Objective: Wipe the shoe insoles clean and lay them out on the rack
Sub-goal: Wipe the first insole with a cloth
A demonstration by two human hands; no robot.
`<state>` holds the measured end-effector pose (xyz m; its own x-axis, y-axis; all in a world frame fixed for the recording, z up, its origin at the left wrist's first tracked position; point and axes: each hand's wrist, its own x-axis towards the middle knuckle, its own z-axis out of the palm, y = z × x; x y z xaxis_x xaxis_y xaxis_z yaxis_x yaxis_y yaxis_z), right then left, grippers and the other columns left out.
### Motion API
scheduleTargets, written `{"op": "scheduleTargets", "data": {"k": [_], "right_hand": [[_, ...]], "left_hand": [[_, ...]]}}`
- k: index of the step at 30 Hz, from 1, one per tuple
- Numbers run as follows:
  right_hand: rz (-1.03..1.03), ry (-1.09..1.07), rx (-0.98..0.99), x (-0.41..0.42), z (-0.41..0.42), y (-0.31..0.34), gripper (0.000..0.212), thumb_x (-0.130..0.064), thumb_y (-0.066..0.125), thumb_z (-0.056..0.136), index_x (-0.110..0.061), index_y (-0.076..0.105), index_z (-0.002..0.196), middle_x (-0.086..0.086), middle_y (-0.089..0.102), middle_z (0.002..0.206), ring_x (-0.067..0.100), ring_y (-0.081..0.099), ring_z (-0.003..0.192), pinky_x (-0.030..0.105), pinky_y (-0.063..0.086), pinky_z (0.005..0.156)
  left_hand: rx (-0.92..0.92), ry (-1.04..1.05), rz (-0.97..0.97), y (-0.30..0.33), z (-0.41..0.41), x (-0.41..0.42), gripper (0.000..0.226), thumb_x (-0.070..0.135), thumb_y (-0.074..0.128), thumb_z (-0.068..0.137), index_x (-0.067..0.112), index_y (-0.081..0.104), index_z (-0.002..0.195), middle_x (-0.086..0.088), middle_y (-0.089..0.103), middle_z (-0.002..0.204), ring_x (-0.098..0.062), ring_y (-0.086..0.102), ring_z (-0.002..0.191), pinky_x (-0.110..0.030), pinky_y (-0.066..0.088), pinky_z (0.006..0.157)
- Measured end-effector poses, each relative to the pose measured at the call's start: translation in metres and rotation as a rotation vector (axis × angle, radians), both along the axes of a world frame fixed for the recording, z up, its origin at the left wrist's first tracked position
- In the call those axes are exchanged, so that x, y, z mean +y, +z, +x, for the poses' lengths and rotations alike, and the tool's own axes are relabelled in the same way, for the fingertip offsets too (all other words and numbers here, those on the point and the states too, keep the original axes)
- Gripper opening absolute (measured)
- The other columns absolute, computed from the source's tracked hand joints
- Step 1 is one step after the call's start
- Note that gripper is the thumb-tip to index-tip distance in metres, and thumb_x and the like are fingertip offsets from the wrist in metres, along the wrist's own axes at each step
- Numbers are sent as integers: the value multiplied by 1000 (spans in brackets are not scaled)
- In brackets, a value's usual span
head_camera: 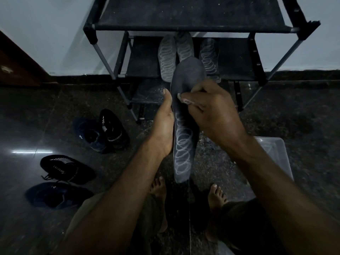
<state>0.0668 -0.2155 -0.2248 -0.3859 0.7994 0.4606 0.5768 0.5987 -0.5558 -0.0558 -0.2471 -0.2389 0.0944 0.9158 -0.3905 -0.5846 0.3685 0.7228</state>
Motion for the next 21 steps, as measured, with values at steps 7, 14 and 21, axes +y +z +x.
{"op": "scheduleTargets", "data": {"k": [7, 14, 21], "right_hand": [[-313, -188, 374, 11, 15, 1, 14, -20, 69, 88, -19, 74, 101, 0, 67, 100, 7, 62, 96, 21, 54, 79], [-484, -243, 495, 9, 19, 6, 12, -13, 67, 90, -17, 73, 99, -3, 73, 86, 8, 71, 73, 28, 58, 52], [-336, -333, 451, 21, 26, 2, 14, -13, 69, 87, -17, 74, 100, 1, 69, 98, 5, 67, 84, 19, 55, 73]], "left_hand": [[27, 24, -21, -3, 0, 6, 68, 59, 18, 100, 11, 62, 120, -9, 72, 107, -25, 69, 98, -39, 55, 87], [36, -33, -11, 1, 2, 4, 73, 63, 20, 97, 9, 57, 129, -13, 67, 121, -30, 63, 113, -49, 47, 102], [18, -108, 10, -3, 10, 1, 65, 56, 23, 100, 9, 57, 128, -8, 72, 103, -20, 70, 86, -37, 59, 69]]}}
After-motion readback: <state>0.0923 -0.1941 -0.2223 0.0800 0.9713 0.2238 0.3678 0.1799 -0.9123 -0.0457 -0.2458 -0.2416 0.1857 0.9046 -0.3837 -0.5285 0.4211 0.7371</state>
